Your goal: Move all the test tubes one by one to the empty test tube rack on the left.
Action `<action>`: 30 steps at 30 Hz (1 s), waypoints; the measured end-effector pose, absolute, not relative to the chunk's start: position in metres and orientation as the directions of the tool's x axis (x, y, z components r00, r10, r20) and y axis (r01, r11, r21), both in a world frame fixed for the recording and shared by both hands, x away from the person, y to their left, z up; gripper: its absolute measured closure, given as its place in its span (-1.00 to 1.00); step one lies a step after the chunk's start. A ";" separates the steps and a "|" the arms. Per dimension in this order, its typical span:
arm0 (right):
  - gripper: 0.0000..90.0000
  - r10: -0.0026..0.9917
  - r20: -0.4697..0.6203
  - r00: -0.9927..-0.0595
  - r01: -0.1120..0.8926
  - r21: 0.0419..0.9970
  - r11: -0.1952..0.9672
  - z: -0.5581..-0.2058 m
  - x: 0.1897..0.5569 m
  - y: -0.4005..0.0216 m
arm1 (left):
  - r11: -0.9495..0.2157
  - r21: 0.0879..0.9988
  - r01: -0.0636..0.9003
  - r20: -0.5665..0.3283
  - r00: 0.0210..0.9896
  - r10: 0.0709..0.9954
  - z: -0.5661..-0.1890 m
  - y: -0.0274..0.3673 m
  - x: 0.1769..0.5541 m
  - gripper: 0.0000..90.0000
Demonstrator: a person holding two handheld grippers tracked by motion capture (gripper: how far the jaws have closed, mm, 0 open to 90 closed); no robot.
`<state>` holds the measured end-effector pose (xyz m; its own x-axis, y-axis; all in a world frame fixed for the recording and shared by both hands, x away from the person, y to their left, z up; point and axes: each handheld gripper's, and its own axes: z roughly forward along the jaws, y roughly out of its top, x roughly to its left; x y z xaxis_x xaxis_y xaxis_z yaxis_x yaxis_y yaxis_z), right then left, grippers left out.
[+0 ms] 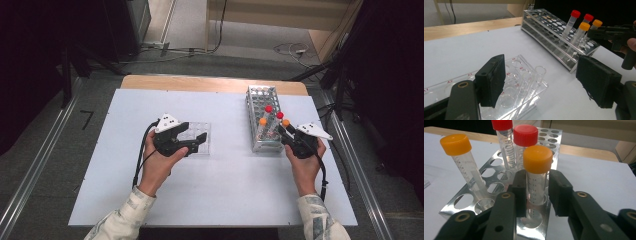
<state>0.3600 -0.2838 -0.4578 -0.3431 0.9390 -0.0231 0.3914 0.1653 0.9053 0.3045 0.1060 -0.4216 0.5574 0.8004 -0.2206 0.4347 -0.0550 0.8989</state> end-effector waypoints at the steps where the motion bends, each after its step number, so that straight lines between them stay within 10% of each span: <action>1: 0.56 0.937 -0.027 -0.347 0.389 0.906 0.170 -0.458 0.360 -0.284 | -0.055 0.899 0.435 -0.220 0.558 0.800 -0.422 0.106 0.304 -0.45; 30: 0.58 0.910 0.003 -0.415 0.267 0.956 0.119 -0.396 0.317 -0.281 | -0.051 0.905 0.422 -0.210 0.547 0.810 -0.418 0.109 0.301 -0.51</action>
